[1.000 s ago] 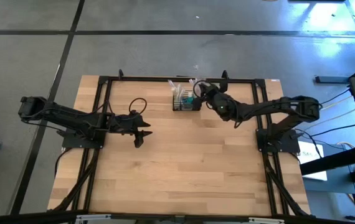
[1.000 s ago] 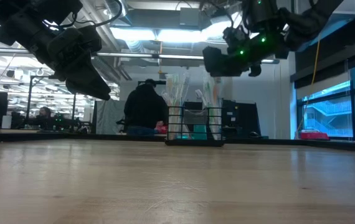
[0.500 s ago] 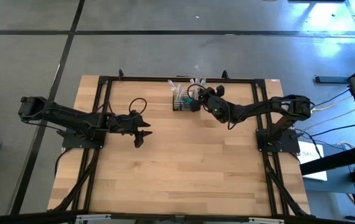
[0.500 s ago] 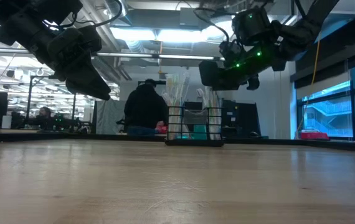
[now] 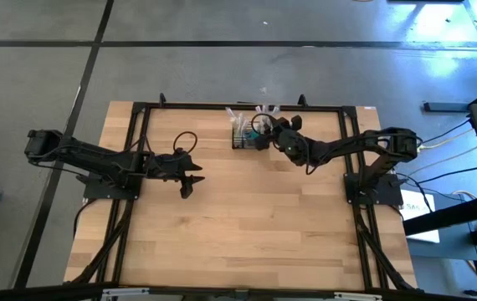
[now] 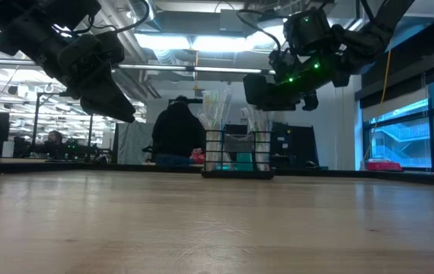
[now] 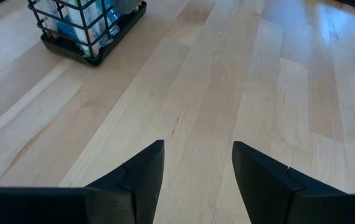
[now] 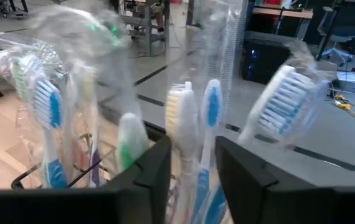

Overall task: Pick & Place toothbrushing station
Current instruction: Put the orange toothbrush in the right section of the wire organizer, then return to Home Position

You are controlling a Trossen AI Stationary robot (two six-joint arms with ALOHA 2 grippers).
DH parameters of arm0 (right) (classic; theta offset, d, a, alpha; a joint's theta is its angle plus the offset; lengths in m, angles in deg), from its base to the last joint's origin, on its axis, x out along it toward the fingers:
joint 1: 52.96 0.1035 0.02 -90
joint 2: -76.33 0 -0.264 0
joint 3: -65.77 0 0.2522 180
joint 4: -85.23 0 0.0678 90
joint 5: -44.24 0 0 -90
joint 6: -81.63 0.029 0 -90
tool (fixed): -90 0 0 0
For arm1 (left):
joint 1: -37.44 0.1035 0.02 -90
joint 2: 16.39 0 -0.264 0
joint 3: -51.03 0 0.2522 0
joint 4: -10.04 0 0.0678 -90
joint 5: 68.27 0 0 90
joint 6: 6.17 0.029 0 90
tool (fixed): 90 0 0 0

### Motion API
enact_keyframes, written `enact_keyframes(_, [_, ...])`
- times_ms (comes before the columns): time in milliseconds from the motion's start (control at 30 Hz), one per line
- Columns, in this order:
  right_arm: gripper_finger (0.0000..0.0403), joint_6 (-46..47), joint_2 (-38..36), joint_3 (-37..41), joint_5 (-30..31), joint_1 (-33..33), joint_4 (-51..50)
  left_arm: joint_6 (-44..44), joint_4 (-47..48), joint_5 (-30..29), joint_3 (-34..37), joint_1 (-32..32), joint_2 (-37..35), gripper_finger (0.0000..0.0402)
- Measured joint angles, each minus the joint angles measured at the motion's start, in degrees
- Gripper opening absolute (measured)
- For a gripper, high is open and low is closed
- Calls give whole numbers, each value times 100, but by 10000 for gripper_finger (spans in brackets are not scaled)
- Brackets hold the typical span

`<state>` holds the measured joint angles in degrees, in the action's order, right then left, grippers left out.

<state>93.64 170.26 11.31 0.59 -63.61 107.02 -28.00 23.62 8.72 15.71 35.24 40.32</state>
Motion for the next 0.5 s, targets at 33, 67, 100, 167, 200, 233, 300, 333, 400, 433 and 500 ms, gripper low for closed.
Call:
enact_keyframes(33, [133,-1,0,2,-1,0,1,0,0,2,0,-2,2,184])
enact_keyframes(67, [146,-4,0,2,-1,1,2,0,0,2,0,-2,2,184])
enact_keyframes(100, [159,-4,-1,2,0,8,3,0,0,2,0,-2,0,184])
enact_keyframes(167, [184,-12,-11,1,19,38,3,0,0,0,0,-1,1,184])
enact_keyframes(200, [195,-32,-24,2,20,57,-2,0,0,0,0,-2,2,184])
enact_keyframes(233, [205,-44,-41,0,19,79,-2,0,0,1,0,-2,1,184])
enact_keyframes(300, [222,-102,-99,2,-2,130,-22,0,0,2,0,-2,2,184])
enact_keyframes(333, [228,-178,-132,2,-7,160,-26,0,0,1,-1,-2,1,184])
enact_keyframes(400, [236,-285,-228,4,0,218,-35,0,0,0,0,-2,0,184])
enact_keyframes(433, [239,-343,-277,4,0,241,-19,0,0,1,0,-2,0,184])
enact_keyframes(500, [240,-386,-359,4,37,271,-3,0,0,0,0,-1,1,184])
